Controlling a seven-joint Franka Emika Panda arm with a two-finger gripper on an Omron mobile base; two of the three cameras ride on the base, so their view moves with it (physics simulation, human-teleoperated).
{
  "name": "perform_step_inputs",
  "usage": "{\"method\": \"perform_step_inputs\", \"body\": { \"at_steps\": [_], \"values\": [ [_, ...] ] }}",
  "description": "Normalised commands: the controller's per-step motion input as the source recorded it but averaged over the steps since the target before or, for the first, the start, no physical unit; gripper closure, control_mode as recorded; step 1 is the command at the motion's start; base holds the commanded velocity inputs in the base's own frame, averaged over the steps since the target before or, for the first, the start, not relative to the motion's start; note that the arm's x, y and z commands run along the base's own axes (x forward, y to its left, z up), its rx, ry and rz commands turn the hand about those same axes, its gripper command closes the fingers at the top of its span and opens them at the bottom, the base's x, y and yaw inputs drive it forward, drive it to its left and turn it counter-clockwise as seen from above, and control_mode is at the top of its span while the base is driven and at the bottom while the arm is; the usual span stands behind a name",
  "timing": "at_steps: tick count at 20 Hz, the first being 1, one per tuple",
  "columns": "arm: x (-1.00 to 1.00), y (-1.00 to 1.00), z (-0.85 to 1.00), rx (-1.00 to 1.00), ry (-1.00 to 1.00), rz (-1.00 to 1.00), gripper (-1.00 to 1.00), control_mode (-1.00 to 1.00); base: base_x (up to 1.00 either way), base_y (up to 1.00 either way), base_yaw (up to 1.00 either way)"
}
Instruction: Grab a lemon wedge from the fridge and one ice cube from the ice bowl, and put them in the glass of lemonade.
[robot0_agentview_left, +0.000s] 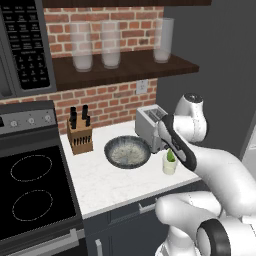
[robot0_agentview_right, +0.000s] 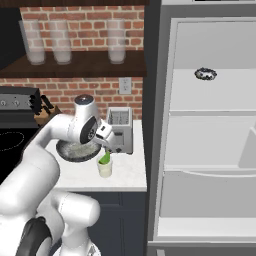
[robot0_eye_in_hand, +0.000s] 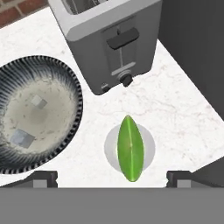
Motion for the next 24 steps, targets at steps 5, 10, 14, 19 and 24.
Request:
{"method": "perform_step_inputs", "body": {
  "at_steps": [5,10,14,19,24],
  "values": [
    [-0.1,0.37,0.12,0.0,-0.02,0.02,-1.0,-1.0,0.0,0.0,0.0],
    [0.0,0.43,0.03,0.0,0.0,0.0,-1.0,-1.0,0.0,0.0,0.0],
    [0.0,0.41,0.06,0.0,0.0,0.0,-1.0,-1.0,0.0,0.0,0.0],
    [0.0,0.6,0.19,0.0,0.0,0.03,-1.0,-1.0,0.0,0.0,0.0],
    [0.0,0.56,0.15,0.01,-0.04,0.07,-1.0,-1.0,0.0,0.0,0.0]
  ]
}}
